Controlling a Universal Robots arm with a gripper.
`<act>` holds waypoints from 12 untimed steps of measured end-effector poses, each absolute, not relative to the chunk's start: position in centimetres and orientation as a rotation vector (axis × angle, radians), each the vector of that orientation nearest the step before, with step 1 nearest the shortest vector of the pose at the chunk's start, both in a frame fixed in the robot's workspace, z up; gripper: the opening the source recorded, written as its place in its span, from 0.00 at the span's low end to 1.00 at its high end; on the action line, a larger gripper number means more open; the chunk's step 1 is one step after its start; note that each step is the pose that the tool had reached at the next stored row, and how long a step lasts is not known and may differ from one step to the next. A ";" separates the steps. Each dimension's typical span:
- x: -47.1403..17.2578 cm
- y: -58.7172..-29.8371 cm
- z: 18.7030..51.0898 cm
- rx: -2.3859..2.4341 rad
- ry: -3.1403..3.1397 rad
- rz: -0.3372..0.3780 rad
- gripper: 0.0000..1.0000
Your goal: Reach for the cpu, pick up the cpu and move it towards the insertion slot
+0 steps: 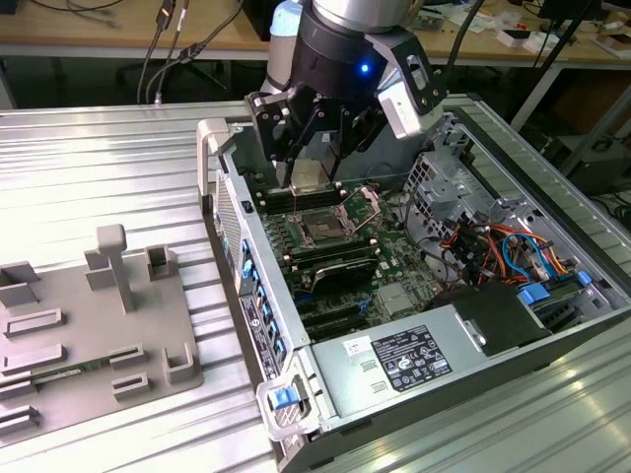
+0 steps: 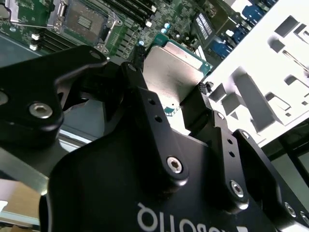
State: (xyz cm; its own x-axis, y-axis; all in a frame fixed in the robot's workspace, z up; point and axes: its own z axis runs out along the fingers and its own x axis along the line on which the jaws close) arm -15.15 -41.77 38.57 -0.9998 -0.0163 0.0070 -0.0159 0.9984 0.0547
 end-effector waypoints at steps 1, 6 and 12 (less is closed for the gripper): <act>-14.9 -41.8 38.5 0.025 -3.133 -0.086 0.55; -13.9 -41.6 38.5 0.025 -3.133 -0.086 0.55; -12.3 -41.2 38.3 0.025 -3.133 -0.086 0.55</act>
